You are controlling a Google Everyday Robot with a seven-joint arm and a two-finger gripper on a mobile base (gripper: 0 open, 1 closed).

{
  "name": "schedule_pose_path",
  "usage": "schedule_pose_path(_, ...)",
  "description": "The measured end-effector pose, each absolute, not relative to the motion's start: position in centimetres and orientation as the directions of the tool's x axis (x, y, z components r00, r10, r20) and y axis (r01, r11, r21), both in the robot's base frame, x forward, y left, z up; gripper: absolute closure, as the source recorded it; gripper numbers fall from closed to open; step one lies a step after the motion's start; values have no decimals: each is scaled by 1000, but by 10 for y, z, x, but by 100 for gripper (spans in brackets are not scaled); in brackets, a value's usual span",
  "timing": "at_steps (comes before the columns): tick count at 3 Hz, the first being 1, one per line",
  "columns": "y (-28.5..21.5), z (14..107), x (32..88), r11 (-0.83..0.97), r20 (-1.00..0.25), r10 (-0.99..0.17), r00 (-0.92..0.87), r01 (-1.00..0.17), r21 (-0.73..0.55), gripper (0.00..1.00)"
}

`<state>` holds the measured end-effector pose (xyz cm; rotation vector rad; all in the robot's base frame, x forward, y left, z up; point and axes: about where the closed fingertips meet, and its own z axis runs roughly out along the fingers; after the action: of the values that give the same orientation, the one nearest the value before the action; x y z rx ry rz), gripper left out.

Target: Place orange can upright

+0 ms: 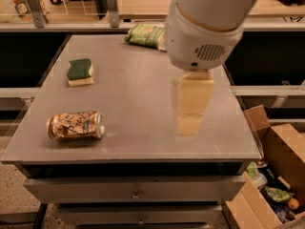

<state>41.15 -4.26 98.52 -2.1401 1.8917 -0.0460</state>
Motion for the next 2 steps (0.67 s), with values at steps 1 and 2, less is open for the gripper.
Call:
schedule_pose_path(1,43,998,411,-226,-143,-951,272,-935,-273,0)
schedule_pose_path(2,48,1007,408,-230,-139,-950,278,-929,-289,0)
